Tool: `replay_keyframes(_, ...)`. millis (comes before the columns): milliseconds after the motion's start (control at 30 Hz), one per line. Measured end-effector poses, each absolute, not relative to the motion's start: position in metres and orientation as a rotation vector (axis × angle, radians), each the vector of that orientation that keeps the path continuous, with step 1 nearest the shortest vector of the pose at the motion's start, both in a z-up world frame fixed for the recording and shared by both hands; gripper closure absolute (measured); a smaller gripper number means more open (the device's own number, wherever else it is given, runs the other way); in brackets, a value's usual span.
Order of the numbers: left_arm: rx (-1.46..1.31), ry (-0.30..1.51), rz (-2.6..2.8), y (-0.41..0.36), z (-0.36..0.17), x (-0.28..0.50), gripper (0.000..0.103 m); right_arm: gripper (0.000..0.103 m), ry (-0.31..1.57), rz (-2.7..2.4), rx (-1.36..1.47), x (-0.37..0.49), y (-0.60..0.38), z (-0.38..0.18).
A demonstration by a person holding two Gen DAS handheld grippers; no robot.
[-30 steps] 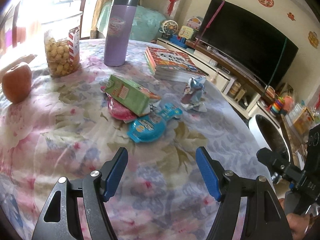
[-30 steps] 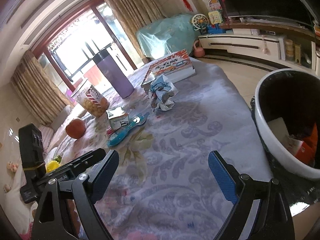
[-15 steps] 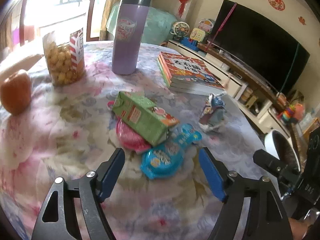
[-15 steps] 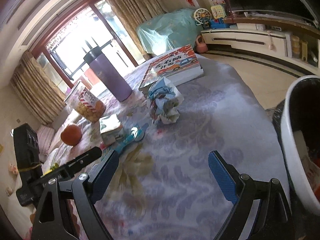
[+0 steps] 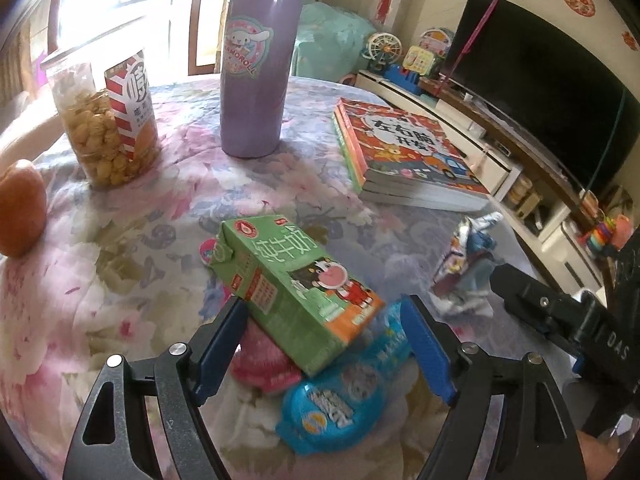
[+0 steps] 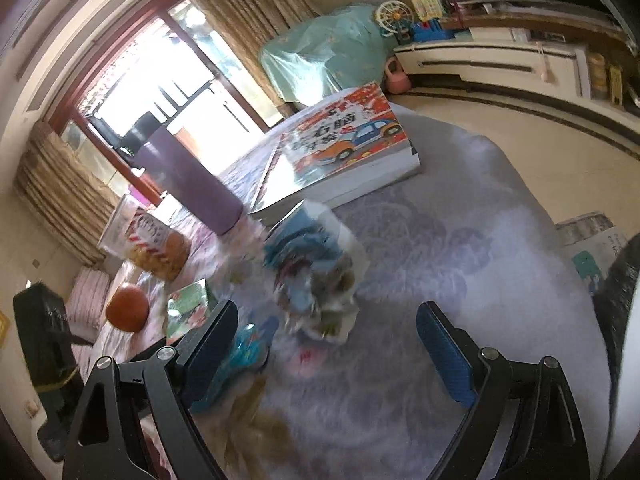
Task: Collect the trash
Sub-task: 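Grasp the green milk carton with the left tool while the right tool grasps the crumpled printed wrapper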
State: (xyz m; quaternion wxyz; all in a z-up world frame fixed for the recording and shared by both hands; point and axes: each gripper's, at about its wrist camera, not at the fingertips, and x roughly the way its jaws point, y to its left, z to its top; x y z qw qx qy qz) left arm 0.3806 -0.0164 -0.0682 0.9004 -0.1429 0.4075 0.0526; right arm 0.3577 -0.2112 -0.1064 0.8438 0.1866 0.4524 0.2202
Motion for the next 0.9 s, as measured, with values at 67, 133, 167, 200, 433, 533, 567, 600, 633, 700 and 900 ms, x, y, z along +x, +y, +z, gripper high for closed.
replay_keyframes(67, -0.292, 0.836, 0.115, -0.016, -0.07, 0.383, 0.025, 0.011, 0.957, 0.461, 0.402, 0.365, -0.211, -0.109)
replay_keyframes(133, -0.283, 0.831, 0.123, -0.015, -0.072, 0.385, 0.026, 0.011, 0.958, 0.458, 0.398, 0.371, -0.21, -0.111)
replay_keyframes(167, -0.275, 0.83, 0.126, -0.015, -0.073, 0.385, 0.026, 0.011, 0.957, 0.459, 0.392, 0.372, -0.208, -0.111)
replay_keyframes(200, -0.267, 0.826, 0.127, -0.015, -0.074, 0.385, 0.028, 0.011, 0.959, 0.458, 0.381, 0.374, -0.207, -0.113)
replay_keyframes(433, -0.239, 0.797, 0.098, -0.019, -0.073, 0.379, 0.052, 0.067, 0.975, 0.462, 0.291, 0.373, -0.194, -0.114)
replay_keyframes(533, -0.238, 0.768, 0.082, -0.018, -0.065, 0.372, 0.07, 0.076, 0.975, 0.468, 0.289, 0.369, -0.195, -0.114)
replay_keyframes(567, -0.24, 0.766, 0.074, -0.018, -0.062, 0.37, 0.071, 0.077, 0.969, 0.47, 0.291, 0.366, -0.196, -0.113)
replay_keyframes(600, -0.24, 0.765, 0.062, -0.018, -0.061, 0.369, 0.071, 0.077, 0.962, 0.473, 0.293, 0.363, -0.198, -0.111)
replay_keyframes(633, -0.238, 0.764, 0.052, -0.019, -0.06, 0.367, 0.071, 0.08, 0.955, 0.477, 0.294, 0.359, -0.2, -0.109)
replay_keyframes(700, -0.234, 0.763, 0.034, -0.022, -0.06, 0.361, 0.071, 0.085, 0.943, 0.48, 0.296, 0.354, -0.203, -0.105)
replay_keyframes(900, -0.234, 0.755, -0.017, -0.033, -0.054, 0.341, 0.072, 0.087, 0.917, 0.487, 0.314, 0.328, -0.218, -0.093)
